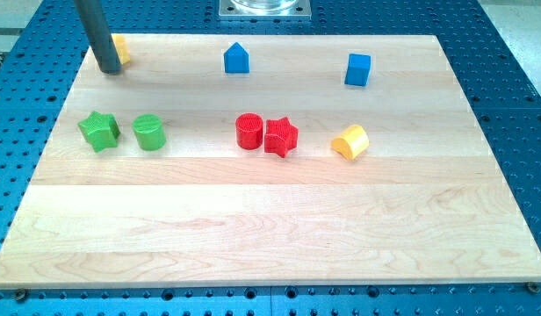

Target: Slide the blue triangle to the center right side of the board

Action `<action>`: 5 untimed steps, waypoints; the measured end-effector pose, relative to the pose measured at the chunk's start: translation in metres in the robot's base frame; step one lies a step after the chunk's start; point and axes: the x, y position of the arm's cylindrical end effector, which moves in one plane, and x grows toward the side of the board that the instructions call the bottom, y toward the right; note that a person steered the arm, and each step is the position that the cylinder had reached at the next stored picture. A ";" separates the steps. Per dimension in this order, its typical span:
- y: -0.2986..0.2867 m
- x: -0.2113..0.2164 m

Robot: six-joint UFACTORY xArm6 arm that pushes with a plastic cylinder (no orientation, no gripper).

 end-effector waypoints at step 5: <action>0.311 0.028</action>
